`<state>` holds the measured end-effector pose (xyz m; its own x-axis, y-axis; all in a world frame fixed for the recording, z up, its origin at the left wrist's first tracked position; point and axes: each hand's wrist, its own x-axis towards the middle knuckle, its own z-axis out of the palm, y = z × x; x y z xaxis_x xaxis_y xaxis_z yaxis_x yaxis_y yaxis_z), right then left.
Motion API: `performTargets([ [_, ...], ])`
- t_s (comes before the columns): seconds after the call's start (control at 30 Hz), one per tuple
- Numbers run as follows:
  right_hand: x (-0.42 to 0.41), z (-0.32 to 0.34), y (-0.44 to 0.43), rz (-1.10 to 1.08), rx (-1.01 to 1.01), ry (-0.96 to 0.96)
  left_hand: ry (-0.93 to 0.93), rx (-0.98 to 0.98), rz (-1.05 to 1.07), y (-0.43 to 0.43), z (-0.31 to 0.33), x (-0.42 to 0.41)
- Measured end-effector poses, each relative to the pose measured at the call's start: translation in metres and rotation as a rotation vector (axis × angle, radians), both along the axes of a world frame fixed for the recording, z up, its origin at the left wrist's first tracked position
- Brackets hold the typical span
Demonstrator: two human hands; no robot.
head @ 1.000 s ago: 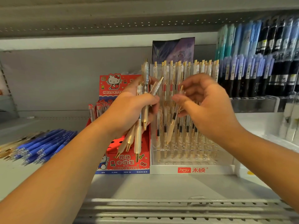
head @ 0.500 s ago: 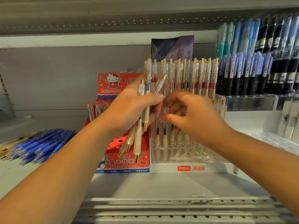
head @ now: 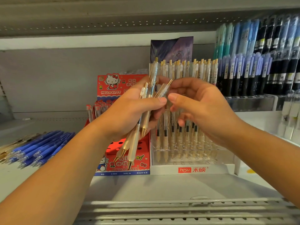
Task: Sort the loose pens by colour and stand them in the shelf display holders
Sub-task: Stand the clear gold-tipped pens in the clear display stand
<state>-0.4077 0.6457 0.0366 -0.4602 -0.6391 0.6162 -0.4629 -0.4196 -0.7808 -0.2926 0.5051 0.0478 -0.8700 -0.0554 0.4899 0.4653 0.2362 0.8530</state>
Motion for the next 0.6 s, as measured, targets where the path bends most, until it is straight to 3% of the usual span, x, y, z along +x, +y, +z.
performTargets([
  [0.3, 0.0024, 0.0042, 0.0014, 0.204, -0.013, -0.212, -0.065, -0.054, -0.059, 0.0016, -0.0026, -0.0014],
  [0.6, -0.0003, 0.0073, 0.0007, 0.221, -0.232, -0.301, -0.060, 0.037, -0.073, -0.0066, -0.0023, -0.0019],
])
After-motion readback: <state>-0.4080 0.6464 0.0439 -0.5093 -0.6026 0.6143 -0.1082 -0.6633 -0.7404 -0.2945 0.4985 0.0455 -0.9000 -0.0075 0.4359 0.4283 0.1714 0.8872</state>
